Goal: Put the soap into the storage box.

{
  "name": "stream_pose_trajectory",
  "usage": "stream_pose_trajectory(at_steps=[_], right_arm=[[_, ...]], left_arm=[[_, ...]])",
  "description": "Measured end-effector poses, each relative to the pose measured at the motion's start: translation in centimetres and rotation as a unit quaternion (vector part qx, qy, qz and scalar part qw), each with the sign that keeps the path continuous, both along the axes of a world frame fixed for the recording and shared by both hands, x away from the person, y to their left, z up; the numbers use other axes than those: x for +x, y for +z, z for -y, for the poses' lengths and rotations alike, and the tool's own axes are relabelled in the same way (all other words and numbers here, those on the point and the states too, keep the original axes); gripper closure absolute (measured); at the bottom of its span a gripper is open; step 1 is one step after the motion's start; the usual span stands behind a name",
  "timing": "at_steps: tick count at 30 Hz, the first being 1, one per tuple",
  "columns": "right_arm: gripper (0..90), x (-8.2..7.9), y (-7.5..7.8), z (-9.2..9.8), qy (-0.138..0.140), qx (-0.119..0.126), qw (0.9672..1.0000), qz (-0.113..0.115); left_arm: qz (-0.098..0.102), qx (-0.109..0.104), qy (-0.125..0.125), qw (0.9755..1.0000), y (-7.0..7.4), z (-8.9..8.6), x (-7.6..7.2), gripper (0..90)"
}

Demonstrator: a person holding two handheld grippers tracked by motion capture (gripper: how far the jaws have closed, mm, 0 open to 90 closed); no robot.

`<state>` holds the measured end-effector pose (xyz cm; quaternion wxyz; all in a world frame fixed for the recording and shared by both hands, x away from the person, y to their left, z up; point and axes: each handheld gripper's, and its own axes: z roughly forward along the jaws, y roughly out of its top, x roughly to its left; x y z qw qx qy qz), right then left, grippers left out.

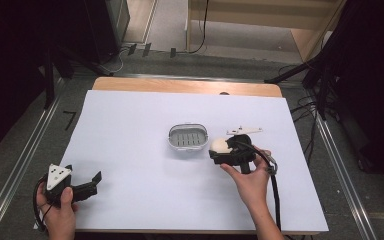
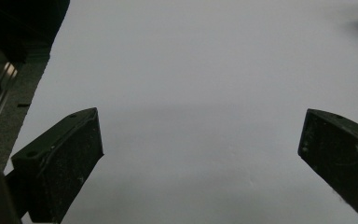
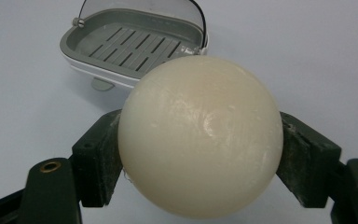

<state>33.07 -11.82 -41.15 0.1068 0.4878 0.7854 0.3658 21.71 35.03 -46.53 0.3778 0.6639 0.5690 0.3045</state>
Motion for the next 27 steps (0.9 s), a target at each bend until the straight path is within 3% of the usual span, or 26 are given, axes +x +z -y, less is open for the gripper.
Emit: stream_pose_trajectory(at_steps=[27], right_arm=[[25.1,1.2,1.1,-2.5,0.018,0.005,0.9998,-0.001]], left_arm=[[-0.004,-0.002,-0.002,1.0000,0.0,0.0,0.1,0.4]])
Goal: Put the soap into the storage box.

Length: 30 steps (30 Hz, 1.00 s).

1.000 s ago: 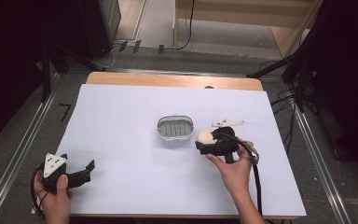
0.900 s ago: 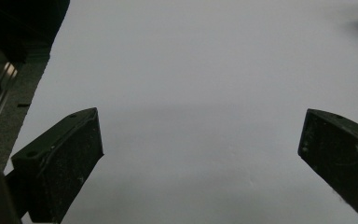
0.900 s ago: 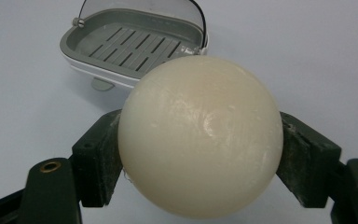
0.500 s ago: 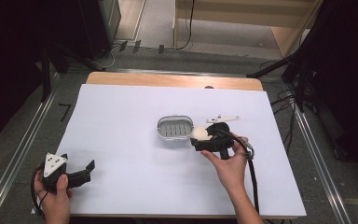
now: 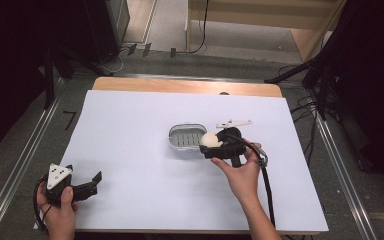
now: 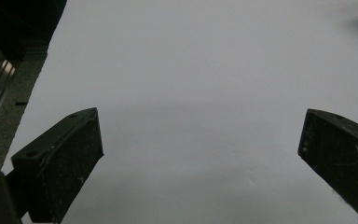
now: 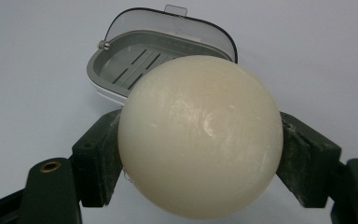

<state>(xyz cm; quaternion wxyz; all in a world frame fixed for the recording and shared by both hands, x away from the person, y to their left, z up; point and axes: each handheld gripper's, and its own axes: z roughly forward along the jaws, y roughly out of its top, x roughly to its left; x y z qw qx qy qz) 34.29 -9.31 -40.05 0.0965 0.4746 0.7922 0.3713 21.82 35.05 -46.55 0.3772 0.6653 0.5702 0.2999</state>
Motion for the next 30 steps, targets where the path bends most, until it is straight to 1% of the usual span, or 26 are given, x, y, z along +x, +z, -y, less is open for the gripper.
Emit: stream_pose_trajectory(at_steps=[3,8,13,23,30], right_arm=[[25.1,0.1,0.2,-0.2,0.003,0.001,1.0000,0.000],[25.2,0.4,0.5,-0.7,0.007,0.001,1.0000,0.002],[25.1,0.9,0.6,-1.4,0.009,0.004,0.9999,-0.002],[25.1,1.4,0.4,-2.3,0.011,0.004,0.9999,-0.002],[25.1,2.0,0.1,-3.2,0.015,0.001,0.9999,-0.004]], left_arm=[[-0.005,0.002,-0.001,1.0000,0.0,0.0,0.1,0.4],[-0.004,0.003,-0.002,1.0000,0.0,0.0,0.0,0.4],[-0.006,0.004,-0.001,1.0000,0.0,0.0,0.1,0.4],[-0.005,0.002,-0.002,1.0000,0.0,0.0,0.1,0.4],[-0.005,0.003,-0.003,1.0000,0.0,0.0,0.1,0.4]])
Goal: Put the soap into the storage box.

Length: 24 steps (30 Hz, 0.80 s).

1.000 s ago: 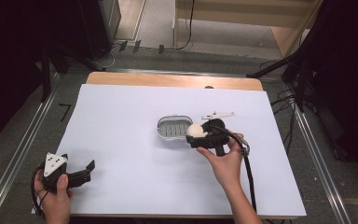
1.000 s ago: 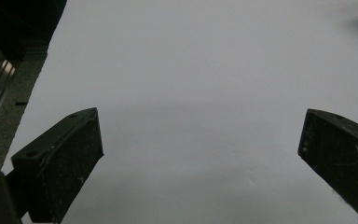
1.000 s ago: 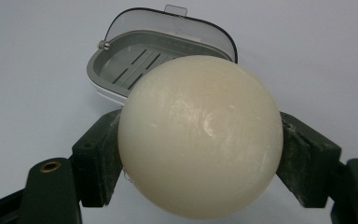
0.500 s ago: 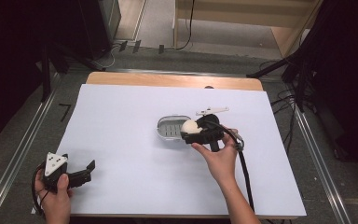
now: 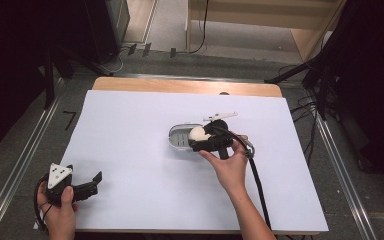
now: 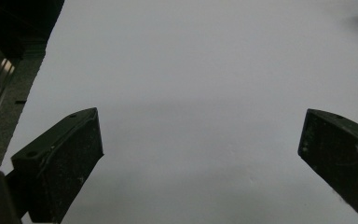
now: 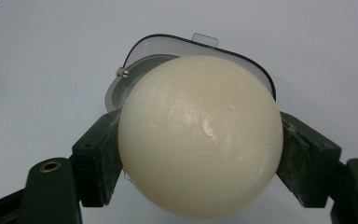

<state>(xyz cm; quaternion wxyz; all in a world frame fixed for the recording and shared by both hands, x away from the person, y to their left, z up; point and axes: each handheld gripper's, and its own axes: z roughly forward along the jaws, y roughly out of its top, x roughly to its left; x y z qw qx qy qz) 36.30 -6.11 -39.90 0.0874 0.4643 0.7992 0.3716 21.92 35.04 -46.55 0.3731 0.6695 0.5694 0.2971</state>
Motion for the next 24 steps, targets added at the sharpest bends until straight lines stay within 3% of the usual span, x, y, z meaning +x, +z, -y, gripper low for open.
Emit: stream_pose_trajectory(at_steps=[24], right_arm=[[25.1,1.6,-0.5,-1.8,-0.001,0.001,0.9999,-0.011]], left_arm=[[-0.002,0.001,0.001,1.0000,0.0,0.1,0.0,0.4]])
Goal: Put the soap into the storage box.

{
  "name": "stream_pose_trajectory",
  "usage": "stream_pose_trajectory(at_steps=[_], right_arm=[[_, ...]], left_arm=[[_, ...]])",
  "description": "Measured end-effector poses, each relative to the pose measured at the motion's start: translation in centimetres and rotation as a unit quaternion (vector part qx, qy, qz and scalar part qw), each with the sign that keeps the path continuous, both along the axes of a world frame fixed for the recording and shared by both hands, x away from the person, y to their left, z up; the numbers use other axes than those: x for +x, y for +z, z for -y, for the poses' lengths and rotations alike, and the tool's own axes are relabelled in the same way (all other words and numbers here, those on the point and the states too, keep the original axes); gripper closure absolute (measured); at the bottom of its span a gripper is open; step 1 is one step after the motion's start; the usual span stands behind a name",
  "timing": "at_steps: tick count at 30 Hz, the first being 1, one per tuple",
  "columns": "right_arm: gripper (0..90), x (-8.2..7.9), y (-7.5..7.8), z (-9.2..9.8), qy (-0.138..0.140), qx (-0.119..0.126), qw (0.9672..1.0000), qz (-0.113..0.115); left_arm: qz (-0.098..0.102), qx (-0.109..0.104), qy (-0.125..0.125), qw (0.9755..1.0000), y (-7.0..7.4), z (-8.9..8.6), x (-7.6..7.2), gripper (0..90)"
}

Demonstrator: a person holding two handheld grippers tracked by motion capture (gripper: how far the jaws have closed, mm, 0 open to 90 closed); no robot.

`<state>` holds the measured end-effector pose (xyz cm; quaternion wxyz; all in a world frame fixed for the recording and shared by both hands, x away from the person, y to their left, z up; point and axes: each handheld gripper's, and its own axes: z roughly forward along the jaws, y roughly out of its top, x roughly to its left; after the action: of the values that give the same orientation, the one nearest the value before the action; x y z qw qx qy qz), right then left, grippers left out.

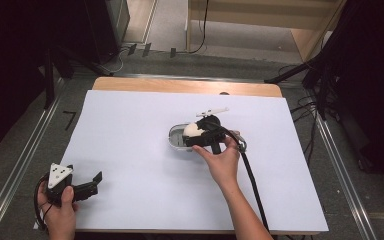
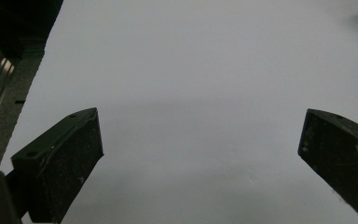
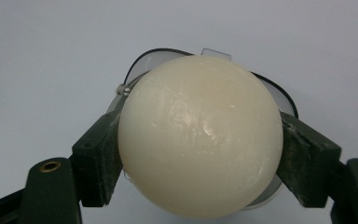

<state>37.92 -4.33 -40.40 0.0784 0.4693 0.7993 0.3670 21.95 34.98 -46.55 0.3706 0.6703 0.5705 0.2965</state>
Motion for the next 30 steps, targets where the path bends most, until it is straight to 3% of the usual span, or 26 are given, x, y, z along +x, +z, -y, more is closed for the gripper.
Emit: stream_pose_trajectory(at_steps=[30], right_arm=[[25.1,1.3,-1.7,-1.8,-0.005,-0.025,0.9995,-0.018]], left_arm=[[0.000,-0.002,-0.001,1.0000,0.0,-0.1,0.0,0.4]])
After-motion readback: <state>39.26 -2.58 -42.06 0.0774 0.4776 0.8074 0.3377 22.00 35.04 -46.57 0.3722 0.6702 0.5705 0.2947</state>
